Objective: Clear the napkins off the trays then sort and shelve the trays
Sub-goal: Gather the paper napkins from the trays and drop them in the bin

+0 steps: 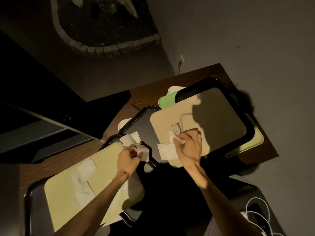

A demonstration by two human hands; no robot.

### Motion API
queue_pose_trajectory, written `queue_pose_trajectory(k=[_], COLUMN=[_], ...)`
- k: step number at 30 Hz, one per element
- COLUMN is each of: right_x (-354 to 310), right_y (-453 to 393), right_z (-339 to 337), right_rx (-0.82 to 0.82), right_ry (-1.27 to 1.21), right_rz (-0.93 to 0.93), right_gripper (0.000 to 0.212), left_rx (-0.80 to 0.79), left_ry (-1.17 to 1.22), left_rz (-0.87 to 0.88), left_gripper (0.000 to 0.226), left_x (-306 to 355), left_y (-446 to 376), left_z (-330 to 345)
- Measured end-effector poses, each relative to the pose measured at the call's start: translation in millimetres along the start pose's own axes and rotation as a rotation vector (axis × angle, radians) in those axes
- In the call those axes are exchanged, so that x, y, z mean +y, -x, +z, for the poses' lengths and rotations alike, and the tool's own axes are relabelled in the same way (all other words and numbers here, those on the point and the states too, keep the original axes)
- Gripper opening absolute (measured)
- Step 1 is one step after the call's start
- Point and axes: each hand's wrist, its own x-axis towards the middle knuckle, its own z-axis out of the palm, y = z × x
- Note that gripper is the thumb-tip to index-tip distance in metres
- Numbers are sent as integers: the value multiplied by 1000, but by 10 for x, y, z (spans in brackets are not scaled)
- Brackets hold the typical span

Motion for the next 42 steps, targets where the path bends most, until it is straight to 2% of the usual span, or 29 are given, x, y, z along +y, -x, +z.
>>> queue_pose_trajectory(k=[4,8,12,14,16,19,23,27,31,35,38,40,42], right_x=[40,137,45,-16,-105,-307,-539,-743,-916,-997,-1020,-1007,-988], right_y=[293,306,282,289,318,397,695,1083,1308,1397,1404,1397,1377], right_z=[74,169,130,65,-1,-32,146,388,618,735,756,756,735], right_rx=[-113,-245,-276,-224,-235,-474,-720,-878,-852,-794,-750,-732,-701], right_ry=[105,172,93,-69,-262,-385,-372,-259,-16,169,241,287,306], right_rz=[-218,-183,-108,-104,-58,27,5,-69,-226,-321,-375,-379,-370], right_gripper=[10,15,21,21,26,42,59,58,54,55,43,33,28], left_rx=[90,91,114,143,160,184,214,185,203,99,84,107,135], left_ry=[-336,-427,-275,-183,-89,51,214,297,315,438,357,271,178], left_rz=[124,113,131,121,112,69,-103,-224,-311,-369,-349,-336,-328], left_gripper=[9,13,5,4,13,30,47,55,58,64,69,58,25], left_x=[90,110,73,74,72,22,-328,-892,-1313,-1442,-1399,-1368,-1329], left_y=[-174,-281,-303,-271,-218,-78,223,668,1093,1268,1249,1200,1168], left_z=[-48,2,-7,-46,-105,-258,-562,-762,-737,-579,-470,-400,-356])
